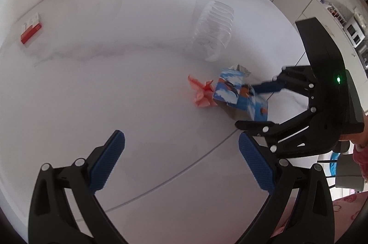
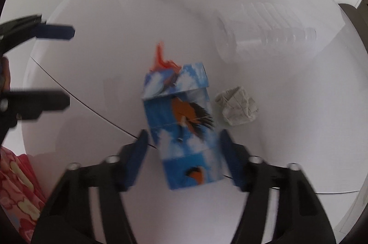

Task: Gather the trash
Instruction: 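Grasp the blue bird-printed carton with the right tool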

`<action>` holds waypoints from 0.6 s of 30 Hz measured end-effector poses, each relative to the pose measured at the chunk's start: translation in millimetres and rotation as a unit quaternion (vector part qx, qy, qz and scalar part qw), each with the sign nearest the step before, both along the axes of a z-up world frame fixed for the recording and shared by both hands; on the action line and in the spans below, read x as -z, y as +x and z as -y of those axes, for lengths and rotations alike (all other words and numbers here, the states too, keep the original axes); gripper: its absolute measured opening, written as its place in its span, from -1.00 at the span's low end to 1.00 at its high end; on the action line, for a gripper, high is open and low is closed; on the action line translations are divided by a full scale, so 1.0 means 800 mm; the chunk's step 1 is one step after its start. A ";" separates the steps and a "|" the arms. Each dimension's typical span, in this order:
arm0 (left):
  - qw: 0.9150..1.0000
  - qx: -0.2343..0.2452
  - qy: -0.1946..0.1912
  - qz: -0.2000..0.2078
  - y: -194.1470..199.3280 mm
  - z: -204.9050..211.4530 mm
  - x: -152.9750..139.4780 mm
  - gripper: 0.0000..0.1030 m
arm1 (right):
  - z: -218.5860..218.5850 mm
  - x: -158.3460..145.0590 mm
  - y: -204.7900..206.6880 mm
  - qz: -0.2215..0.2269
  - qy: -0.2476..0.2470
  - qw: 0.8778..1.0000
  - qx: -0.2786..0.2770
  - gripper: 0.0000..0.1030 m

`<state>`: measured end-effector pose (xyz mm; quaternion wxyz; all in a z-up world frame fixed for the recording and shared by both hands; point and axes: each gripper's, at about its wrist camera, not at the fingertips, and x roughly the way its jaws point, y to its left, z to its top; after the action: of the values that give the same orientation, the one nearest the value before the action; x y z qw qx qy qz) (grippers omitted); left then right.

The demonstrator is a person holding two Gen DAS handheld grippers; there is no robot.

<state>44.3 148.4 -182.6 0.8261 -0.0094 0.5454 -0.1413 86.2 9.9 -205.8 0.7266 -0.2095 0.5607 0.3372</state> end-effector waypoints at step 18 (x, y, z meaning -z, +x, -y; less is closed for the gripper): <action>0.997 0.077 -0.013 -0.002 0.058 0.088 0.057 0.67 | 0.119 -0.040 -0.045 -0.025 0.069 0.975 0.209 -0.08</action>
<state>90.6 78.0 -228.4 0.8112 0.0221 0.5447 -0.2116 50.5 -85.0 -173.5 0.7796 -0.0282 0.5854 0.2209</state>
